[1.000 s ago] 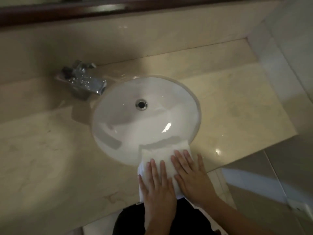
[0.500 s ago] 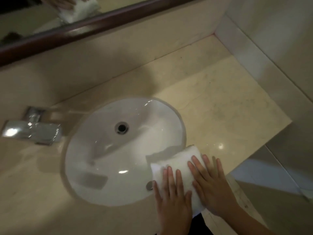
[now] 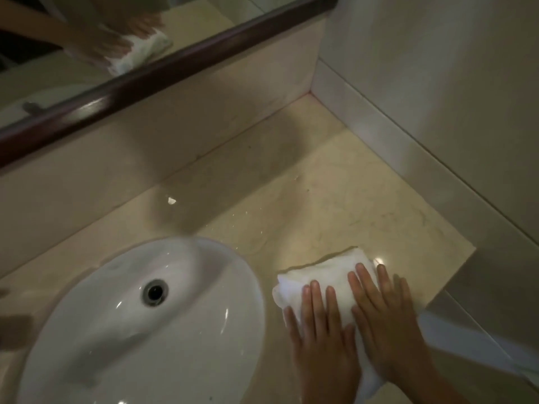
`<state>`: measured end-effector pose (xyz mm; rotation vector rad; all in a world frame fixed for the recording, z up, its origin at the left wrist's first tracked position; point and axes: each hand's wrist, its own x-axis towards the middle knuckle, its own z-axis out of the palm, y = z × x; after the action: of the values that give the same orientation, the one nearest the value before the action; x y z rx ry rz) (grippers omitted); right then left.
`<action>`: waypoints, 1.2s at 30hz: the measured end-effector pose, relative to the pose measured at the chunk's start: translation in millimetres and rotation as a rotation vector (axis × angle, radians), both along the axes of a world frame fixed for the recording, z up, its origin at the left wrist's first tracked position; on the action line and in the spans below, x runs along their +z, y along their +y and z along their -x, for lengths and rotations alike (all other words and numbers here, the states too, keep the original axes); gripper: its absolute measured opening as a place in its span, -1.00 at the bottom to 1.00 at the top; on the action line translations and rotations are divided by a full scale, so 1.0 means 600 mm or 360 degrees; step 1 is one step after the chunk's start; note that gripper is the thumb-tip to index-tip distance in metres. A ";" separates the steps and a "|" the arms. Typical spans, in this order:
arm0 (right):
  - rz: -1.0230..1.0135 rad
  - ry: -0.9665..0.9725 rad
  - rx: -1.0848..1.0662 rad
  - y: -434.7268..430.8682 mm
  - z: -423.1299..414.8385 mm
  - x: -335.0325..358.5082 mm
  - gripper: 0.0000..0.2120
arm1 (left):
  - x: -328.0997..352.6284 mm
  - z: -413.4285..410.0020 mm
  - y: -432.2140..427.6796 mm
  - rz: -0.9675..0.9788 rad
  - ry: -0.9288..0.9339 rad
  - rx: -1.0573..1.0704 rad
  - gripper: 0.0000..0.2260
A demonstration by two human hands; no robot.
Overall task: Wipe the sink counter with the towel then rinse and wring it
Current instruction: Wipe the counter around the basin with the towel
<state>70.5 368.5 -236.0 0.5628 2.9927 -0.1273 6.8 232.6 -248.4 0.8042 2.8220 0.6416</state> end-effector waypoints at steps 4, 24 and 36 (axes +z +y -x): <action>0.0004 0.0058 0.0017 0.104 0.044 0.003 -0.43 | -0.006 0.038 0.096 0.0036 0.0075 -0.0111 -0.40; 0.0078 0.0375 0.0372 0.350 0.354 -0.005 -0.49 | -0.006 0.320 0.362 0.0020 0.0196 0.0175 -0.41; -0.0182 0.0219 0.0404 0.357 0.585 -0.022 -0.39 | -0.008 0.535 0.360 0.0146 0.0171 0.0214 -0.43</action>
<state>-280.2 582.6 -249.0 0.1858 3.1883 0.0250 -314.4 448.8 -253.0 0.6573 2.9984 0.4961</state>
